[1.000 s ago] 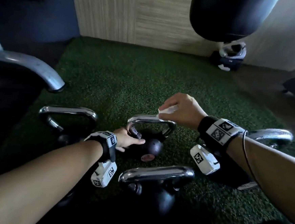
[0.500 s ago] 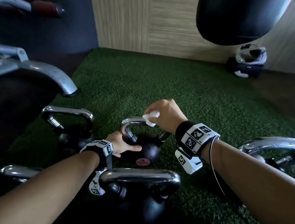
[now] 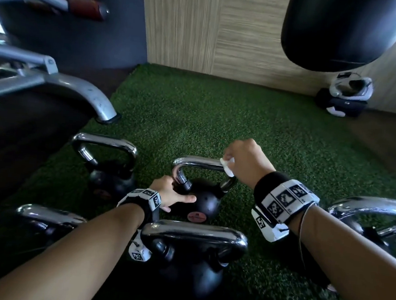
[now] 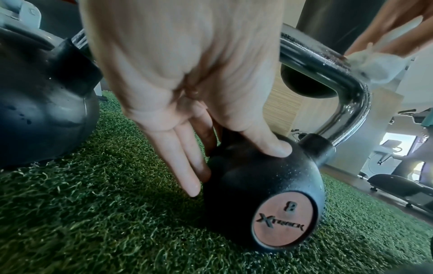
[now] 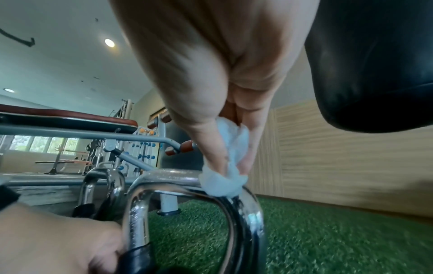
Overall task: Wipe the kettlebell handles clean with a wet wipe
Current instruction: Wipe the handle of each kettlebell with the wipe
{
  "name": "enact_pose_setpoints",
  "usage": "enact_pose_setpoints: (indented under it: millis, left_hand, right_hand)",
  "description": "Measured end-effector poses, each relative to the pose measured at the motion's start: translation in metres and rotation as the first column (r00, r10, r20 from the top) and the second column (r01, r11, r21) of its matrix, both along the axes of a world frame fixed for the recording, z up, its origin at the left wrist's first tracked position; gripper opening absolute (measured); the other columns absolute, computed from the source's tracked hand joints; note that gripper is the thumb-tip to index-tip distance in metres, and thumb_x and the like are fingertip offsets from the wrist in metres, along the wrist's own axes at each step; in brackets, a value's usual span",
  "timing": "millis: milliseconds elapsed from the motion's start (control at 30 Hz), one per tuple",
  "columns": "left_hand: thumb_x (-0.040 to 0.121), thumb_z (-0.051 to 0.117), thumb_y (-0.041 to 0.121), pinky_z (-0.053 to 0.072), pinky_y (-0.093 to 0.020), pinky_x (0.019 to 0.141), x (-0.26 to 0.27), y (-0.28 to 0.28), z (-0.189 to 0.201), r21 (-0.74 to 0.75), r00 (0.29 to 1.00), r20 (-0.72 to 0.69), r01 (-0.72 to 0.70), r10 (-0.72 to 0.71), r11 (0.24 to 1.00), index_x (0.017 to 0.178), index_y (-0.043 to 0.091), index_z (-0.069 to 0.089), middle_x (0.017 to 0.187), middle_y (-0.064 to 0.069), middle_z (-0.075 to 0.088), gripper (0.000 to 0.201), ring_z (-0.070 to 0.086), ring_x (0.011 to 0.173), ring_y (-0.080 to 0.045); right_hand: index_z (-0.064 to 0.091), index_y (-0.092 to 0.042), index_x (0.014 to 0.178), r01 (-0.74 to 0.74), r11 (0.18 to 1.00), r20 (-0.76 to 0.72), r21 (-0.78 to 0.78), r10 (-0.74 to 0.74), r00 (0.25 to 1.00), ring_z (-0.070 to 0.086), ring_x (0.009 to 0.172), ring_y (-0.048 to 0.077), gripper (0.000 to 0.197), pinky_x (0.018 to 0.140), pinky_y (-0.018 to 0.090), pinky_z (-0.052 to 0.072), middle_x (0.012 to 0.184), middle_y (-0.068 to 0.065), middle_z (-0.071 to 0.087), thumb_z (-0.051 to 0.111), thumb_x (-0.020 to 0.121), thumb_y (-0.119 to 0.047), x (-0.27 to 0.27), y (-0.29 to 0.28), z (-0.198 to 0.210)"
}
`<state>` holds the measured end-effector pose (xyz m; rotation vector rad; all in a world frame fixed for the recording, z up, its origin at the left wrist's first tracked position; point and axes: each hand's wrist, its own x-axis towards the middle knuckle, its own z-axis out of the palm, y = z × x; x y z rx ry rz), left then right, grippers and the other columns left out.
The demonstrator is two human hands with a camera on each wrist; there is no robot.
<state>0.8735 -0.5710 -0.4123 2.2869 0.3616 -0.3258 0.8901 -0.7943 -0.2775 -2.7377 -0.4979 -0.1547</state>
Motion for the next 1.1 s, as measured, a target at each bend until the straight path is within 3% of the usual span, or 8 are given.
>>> enact_pose_setpoints:
  millis: [233, 367, 533, 733, 833, 933, 1000, 1100]
  left_hand:
    - [0.063, 0.091, 0.058, 0.066, -0.035, 0.066, -0.004, 0.0, -0.001, -0.043, 0.999, 0.036, -0.01, 0.012, 0.999, 0.151, 0.011, 0.042, 0.147, -0.01, 0.051, 0.111, 0.063, 0.094, -0.016]
    - [0.064, 0.093, 0.053, 0.066, -0.038, 0.07, -0.006, 0.0, -0.002, -0.102, 0.999, 0.044, -0.028, 0.032, 0.994, 0.148, 0.011, 0.045, 0.144, -0.009, 0.052, 0.105, 0.061, 0.1, -0.017]
    - [0.068, 0.093, 0.046, 0.066, -0.043, 0.072, -0.008, -0.003, -0.003, -0.177, 0.999, 0.039, -0.013, 0.02, 0.984, 0.139, 0.015, 0.055, 0.13, -0.002, 0.056, 0.086, 0.061, 0.104, -0.019]
    - [0.064, 0.093, 0.053, 0.066, -0.041, 0.069, -0.008, -0.003, -0.004, -0.135, 0.997, 0.04, -0.054, 0.06, 0.989, 0.135, 0.018, 0.058, 0.121, -0.002, 0.061, 0.087, 0.068, 0.096, -0.021]
    - [0.062, 0.093, 0.057, 0.066, -0.035, 0.069, -0.007, -0.001, 0.001, -0.078, 1.0, -0.02, 0.005, -0.007, 0.997, 0.127, 0.024, 0.062, 0.119, 0.001, 0.067, 0.079, 0.07, 0.098, -0.016]
    - [0.083, 0.085, 0.026, 0.063, -0.035, 0.07, 0.004, 0.011, 0.014, -0.154, 0.987, -0.151, 0.022, -0.045, 0.988, 0.132, 0.015, 0.058, 0.117, -0.001, 0.068, 0.057, 0.068, 0.095, -0.015]
    - [0.102, 0.056, 0.01, 0.056, -0.034, 0.058, 0.012, 0.033, 0.03, -0.293, 0.976, -0.212, -0.016, -0.049, 0.956, 0.13, -0.003, 0.057, 0.093, -0.01, 0.071, 0.03, 0.069, 0.068, -0.022]
    - [0.094, 0.059, -0.002, 0.061, -0.037, 0.069, 0.027, 0.058, 0.059, -0.226, 0.978, 0.043, -0.188, 0.203, 0.956, 0.103, 0.007, 0.075, 0.082, -0.008, 0.076, 0.021, 0.073, 0.073, -0.028]
  right_hand:
    - [0.074, -0.021, 0.07, 0.13, 0.988, -0.051, 0.086, -0.126, 0.991, 0.068, 0.074, 0.016, 0.019, 0.056, 0.014, 0.042, 0.08, 0.002, 0.074, 0.075, 0.081, -0.004, 0.019, -0.032, -0.025]
    - [0.075, -0.016, 0.073, 0.133, 0.974, -0.17, 0.181, -0.103, 0.98, 0.063, 0.063, 0.004, 0.017, 0.047, 0.006, 0.041, 0.072, -0.005, 0.07, 0.083, 0.077, -0.002, 0.026, -0.042, -0.034]
    - [0.075, -0.021, 0.07, 0.217, 0.928, -0.386, 0.303, -0.089, 0.918, 0.075, 0.078, 0.02, 0.031, 0.076, 0.034, 0.063, 0.076, 0.0, 0.078, 0.09, 0.066, 0.006, 0.031, -0.056, -0.072]
    - [0.07, -0.015, 0.068, 0.33, 0.851, -0.496, 0.408, -0.097, 0.863, 0.066, 0.064, 0.016, 0.032, 0.06, 0.025, 0.054, 0.068, 0.003, 0.072, 0.083, 0.072, 0.013, 0.027, -0.044, -0.102]
    - [0.072, -0.009, 0.077, 0.376, 0.804, -0.557, 0.461, -0.069, 0.828, 0.069, 0.07, 0.022, 0.025, 0.068, 0.03, 0.061, 0.084, 0.015, 0.075, 0.08, 0.076, 0.014, 0.023, -0.048, -0.101]
    - [0.077, -0.009, 0.083, 0.313, 0.882, -0.583, 0.352, -0.055, 0.81, 0.071, 0.077, 0.022, 0.02, 0.072, 0.033, 0.06, 0.086, 0.012, 0.079, 0.078, 0.078, 0.01, 0.027, -0.063, -0.074]
    - [0.078, -0.007, 0.091, 0.259, 0.919, -0.575, 0.297, -0.044, 0.817, 0.071, 0.083, 0.022, 0.016, 0.07, 0.031, 0.057, 0.089, 0.009, 0.078, 0.076, 0.081, 0.006, 0.029, -0.07, -0.046]
    - [0.076, -0.01, 0.097, 0.223, 0.893, -0.464, 0.391, -0.018, 0.886, 0.071, 0.091, 0.02, 0.016, 0.072, 0.028, 0.054, 0.098, 0.006, 0.076, 0.076, 0.085, -0.001, 0.033, -0.071, -0.005]
